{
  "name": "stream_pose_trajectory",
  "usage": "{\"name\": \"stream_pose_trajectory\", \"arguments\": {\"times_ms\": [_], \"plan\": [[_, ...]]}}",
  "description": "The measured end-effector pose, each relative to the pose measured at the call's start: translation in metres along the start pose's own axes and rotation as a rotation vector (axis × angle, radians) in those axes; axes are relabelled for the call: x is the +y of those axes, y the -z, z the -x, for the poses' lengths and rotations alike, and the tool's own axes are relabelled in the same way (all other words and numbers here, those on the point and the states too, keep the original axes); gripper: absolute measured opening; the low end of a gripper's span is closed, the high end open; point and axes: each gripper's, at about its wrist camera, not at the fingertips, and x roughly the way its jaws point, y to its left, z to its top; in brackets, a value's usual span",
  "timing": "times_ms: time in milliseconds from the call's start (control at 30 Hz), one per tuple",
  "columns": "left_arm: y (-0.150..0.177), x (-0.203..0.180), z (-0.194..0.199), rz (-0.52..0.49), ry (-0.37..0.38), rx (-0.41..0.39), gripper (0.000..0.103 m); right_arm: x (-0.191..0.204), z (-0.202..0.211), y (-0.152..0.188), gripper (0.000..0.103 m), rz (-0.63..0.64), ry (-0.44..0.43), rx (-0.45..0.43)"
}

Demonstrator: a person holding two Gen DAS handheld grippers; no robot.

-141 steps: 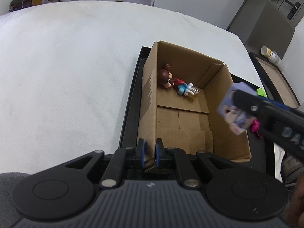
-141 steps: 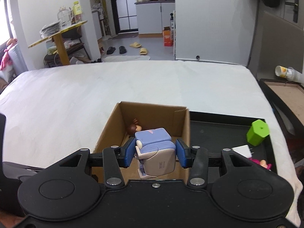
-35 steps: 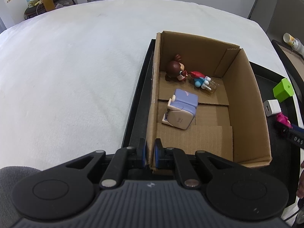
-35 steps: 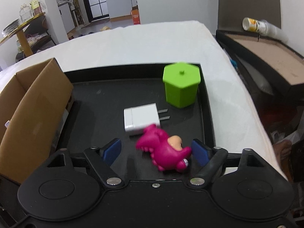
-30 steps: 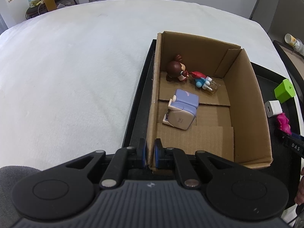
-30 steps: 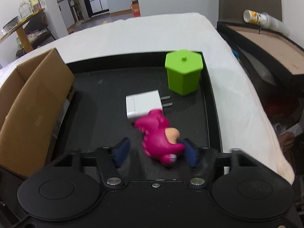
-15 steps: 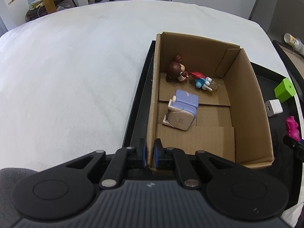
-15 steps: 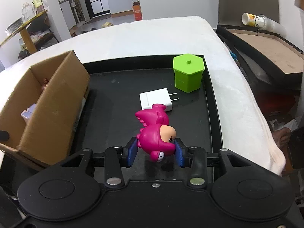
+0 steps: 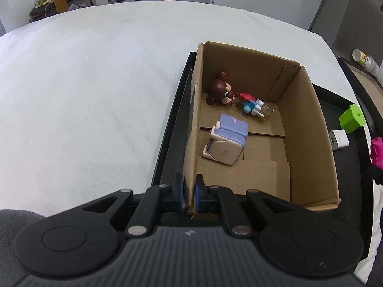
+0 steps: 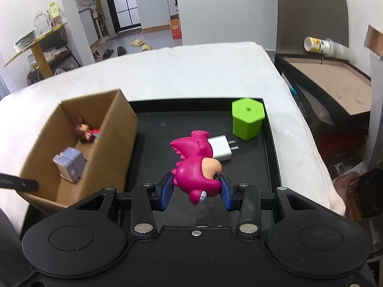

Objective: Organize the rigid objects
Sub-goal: 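Lift and carry the pink dinosaur with the right gripper over the box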

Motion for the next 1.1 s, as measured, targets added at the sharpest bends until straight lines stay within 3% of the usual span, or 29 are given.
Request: {"name": "stream_pose_trajectory", "arguments": {"times_ms": [1100], "plan": [[0.002,0.002,0.001,-0.019,0.034,-0.004,0.009,0.101,0.023,-0.040,0.040,0.045,-0.053,-0.066]]}}
